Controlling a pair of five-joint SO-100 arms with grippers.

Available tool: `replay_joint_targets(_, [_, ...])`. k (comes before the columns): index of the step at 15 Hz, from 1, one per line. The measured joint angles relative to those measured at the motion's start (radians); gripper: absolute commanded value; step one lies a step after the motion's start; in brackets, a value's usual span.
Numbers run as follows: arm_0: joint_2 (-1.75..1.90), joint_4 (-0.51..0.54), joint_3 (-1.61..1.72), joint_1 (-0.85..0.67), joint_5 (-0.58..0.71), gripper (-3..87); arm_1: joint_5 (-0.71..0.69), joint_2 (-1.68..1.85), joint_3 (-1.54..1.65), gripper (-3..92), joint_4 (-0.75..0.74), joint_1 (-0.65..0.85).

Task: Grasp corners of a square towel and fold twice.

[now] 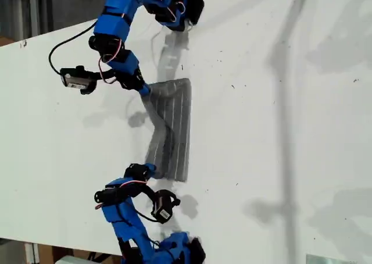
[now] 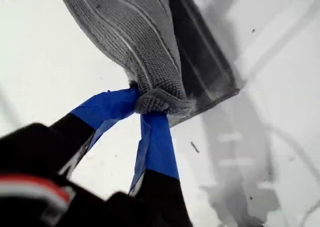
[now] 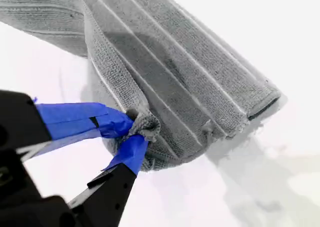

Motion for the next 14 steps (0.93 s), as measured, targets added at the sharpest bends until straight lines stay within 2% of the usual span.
replay_joint_targets(2, [0.0,-0.003,0.014,-0.107,0.066,-0.4,-0.055,-0.046,0.021,-0.1,-0.009,0.14])
replay_joint_targets(6, [-0.103,-0.034,0.015,-0.268,0.156,-0.4,-0.109,-0.267,0.066,-0.1,-0.133,0.276])
replay_joint_targets(9, [-0.146,-0.031,0.015,-0.238,0.147,-0.4,-0.098,-0.285,0.066,-0.1,-0.124,0.215])
replay_joint_targets(14, [-0.012,-0.02,0.23,0.009,0.003,-0.4,0.023,-0.129,0.181,-0.1,-0.078,-0.018])
